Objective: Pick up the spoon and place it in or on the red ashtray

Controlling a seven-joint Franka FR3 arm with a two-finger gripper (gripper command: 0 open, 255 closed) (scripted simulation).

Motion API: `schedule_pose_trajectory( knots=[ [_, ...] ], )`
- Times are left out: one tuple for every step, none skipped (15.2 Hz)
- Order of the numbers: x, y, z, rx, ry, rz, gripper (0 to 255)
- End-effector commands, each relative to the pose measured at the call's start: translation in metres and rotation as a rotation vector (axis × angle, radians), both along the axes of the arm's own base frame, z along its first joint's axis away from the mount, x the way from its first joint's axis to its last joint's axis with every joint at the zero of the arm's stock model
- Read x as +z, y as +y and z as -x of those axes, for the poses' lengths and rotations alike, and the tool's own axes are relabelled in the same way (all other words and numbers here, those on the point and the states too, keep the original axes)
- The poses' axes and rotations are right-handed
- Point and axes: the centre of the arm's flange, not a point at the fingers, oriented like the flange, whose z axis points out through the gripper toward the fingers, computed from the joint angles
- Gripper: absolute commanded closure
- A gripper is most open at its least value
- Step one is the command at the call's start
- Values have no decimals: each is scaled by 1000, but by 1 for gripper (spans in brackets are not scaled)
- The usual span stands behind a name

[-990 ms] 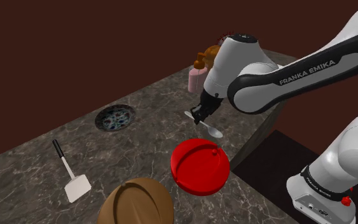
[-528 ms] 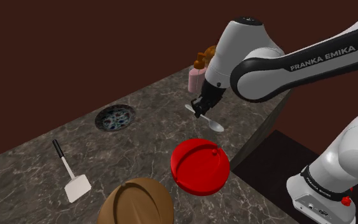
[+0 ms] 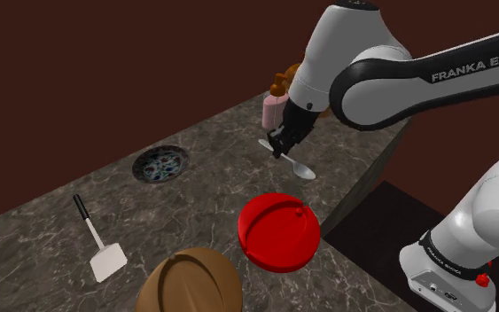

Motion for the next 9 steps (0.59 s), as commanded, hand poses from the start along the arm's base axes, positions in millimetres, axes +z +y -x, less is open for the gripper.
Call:
schedule_pose_trajectory(
  knots=[
    [2, 19, 15, 0, 0, 0, 255],
    [3, 29, 23, 0, 0, 0, 255],
    [4, 38, 32, 0, 0, 0, 255],
    [5, 48, 41, 0, 0, 0, 255],
    [6, 58, 50, 0, 0, 0, 255],
    [7, 68, 59, 0, 0, 0, 255],
    [8, 78, 67, 0, 0, 0, 255],
    [9, 87, 76, 0, 0, 0, 255],
    [10, 97, 85, 0, 0, 0, 255]
  ],
)
